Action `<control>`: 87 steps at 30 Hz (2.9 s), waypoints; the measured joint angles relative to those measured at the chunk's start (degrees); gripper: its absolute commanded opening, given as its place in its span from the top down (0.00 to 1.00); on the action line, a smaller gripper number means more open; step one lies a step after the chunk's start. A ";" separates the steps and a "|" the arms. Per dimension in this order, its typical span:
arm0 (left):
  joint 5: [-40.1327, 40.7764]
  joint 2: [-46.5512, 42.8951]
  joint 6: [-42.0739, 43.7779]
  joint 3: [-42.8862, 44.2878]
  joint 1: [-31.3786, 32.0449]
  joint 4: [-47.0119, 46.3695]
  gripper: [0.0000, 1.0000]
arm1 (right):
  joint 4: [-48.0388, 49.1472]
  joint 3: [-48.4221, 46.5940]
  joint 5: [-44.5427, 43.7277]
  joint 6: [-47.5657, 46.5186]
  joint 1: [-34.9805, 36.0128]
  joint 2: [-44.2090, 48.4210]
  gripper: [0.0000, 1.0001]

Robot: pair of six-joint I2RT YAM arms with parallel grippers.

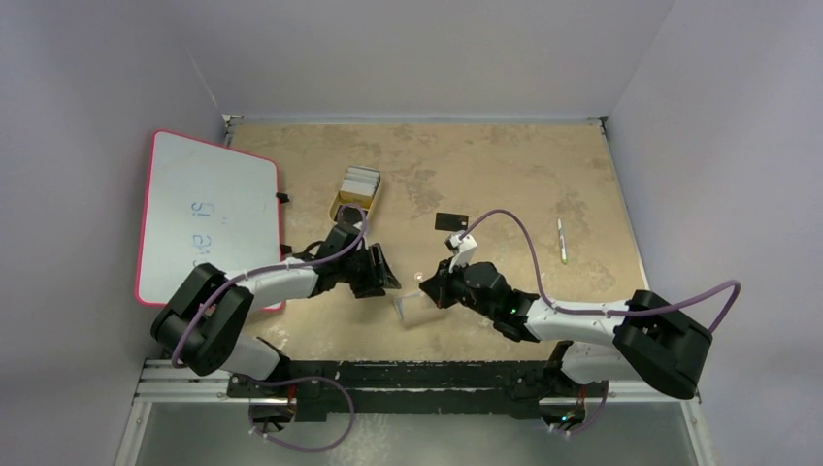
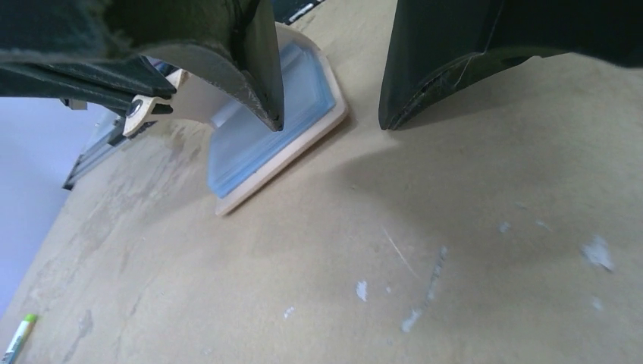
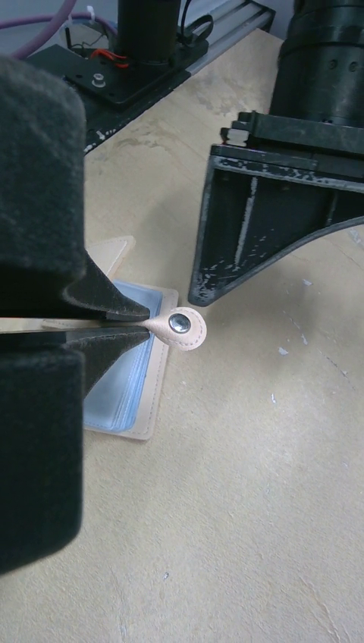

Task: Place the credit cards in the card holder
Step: Close the card holder at the center of the board.

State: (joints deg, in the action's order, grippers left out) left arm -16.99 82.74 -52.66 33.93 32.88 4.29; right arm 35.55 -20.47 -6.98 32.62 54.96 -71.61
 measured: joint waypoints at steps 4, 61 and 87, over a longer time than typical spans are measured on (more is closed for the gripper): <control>-1.73 -0.37 -4.13 -3.72 1.90 -6.73 0.54 | 0.04 0.00 0.00 0.02 0.00 0.02 1.00; 14.08 -14.10 -4.57 1.22 7.39 7.45 0.64 | 17.07 -5.51 5.42 0.22 -6.93 -15.45 1.00; 20.92 -3.04 5.05 10.25 -1.03 11.08 0.34 | 9.16 1.88 6.49 5.38 -13.88 -14.60 1.00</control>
State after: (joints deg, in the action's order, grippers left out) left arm 3.92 79.70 -47.62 44.18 31.86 15.38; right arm 44.71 -18.59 -0.49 38.00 41.08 -86.21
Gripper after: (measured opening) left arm 0.643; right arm 0.011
